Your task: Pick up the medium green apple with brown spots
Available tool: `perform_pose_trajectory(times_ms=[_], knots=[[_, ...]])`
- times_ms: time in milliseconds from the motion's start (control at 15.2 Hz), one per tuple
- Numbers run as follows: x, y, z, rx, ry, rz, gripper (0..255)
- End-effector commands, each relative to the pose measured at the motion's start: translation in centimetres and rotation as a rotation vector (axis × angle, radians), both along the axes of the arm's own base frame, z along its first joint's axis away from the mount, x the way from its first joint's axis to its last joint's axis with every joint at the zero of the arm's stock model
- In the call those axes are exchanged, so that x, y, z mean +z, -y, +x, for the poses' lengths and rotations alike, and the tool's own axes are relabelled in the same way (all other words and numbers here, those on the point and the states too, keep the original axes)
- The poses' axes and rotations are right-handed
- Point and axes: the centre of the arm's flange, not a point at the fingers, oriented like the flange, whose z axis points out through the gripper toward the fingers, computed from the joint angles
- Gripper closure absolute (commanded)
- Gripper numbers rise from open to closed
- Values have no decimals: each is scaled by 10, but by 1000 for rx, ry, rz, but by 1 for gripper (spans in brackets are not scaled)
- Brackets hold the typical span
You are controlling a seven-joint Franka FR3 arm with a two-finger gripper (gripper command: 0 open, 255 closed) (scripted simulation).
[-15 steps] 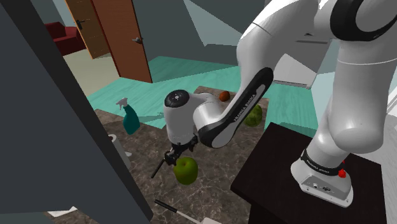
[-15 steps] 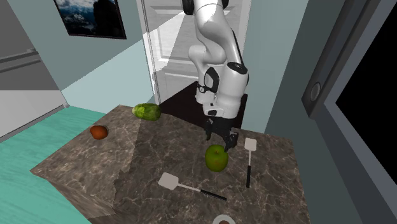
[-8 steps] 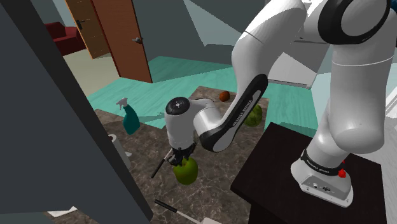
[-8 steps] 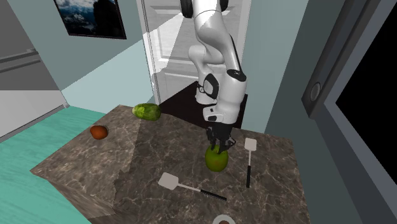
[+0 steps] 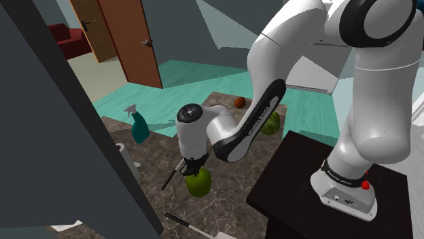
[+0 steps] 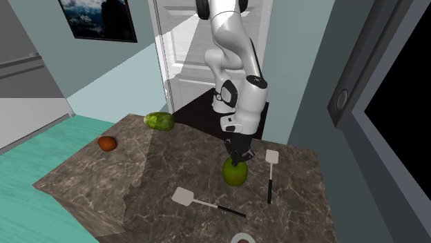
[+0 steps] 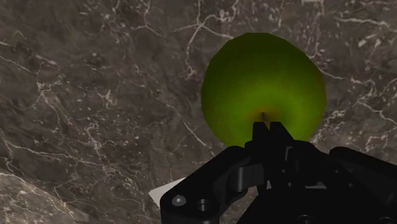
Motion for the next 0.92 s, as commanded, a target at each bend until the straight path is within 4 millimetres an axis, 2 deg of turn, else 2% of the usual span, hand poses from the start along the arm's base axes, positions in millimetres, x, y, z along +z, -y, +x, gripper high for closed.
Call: perform_pose_trajectory(times_ms=[0,858], knots=[[5,0,0,0,0,0,255],[73,0,0,0,0,0,255]])
